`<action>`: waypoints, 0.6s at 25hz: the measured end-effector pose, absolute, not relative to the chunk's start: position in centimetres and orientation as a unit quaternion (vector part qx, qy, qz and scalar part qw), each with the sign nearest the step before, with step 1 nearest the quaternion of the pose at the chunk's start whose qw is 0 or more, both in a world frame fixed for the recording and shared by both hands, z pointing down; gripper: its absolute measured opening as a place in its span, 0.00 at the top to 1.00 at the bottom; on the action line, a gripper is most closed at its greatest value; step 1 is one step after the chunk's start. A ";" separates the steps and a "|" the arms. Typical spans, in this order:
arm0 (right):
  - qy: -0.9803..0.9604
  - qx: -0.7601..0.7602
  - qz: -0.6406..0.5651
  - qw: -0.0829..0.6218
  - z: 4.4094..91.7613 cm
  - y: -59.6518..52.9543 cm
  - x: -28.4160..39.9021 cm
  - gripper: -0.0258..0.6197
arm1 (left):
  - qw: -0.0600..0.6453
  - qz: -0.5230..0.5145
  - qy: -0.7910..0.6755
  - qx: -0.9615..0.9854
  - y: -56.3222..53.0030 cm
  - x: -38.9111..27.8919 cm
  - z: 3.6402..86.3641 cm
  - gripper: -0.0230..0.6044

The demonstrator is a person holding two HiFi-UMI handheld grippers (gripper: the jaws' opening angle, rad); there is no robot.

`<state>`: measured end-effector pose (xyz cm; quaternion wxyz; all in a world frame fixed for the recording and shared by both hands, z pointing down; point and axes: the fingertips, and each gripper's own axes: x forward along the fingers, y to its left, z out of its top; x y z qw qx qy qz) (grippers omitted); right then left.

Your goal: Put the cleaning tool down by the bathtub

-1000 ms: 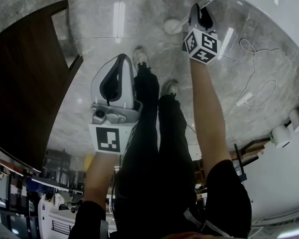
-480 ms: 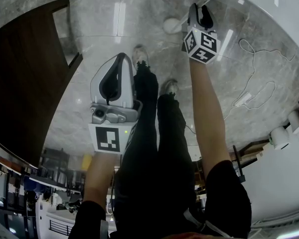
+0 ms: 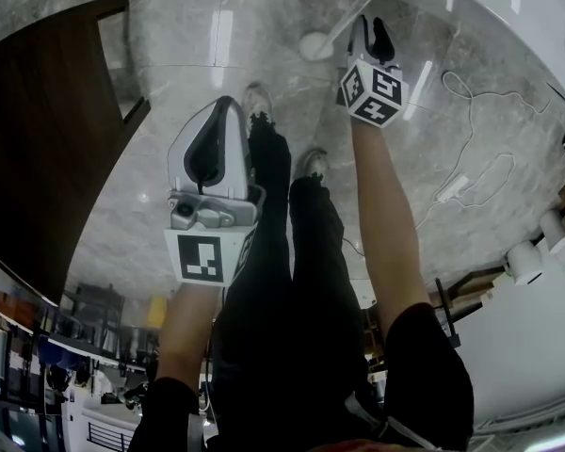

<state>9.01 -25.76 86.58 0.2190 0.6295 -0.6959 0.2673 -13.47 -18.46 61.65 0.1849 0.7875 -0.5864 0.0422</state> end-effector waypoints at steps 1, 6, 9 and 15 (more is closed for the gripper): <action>-0.696 0.628 0.269 0.220 86.2 -25.3 9.1 0.78 | 0.183 0.041 -0.586 0.788 -18.3 -13.3 61.2 0.95; -0.693 0.625 0.281 0.224 83.9 -22.6 9.7 0.90 | 0.178 0.038 -0.587 0.789 -16.8 -12.4 58.7 0.95; -0.694 0.622 0.285 0.223 81.8 -21.3 9.9 0.96 | 0.174 0.031 -0.591 0.787 -16.2 -12.1 56.9 0.95; -0.698 0.614 0.301 0.213 76.0 -18.3 10.3 0.96 | 0.163 0.019 -0.594 0.788 -14.6 -10.3 52.0 0.95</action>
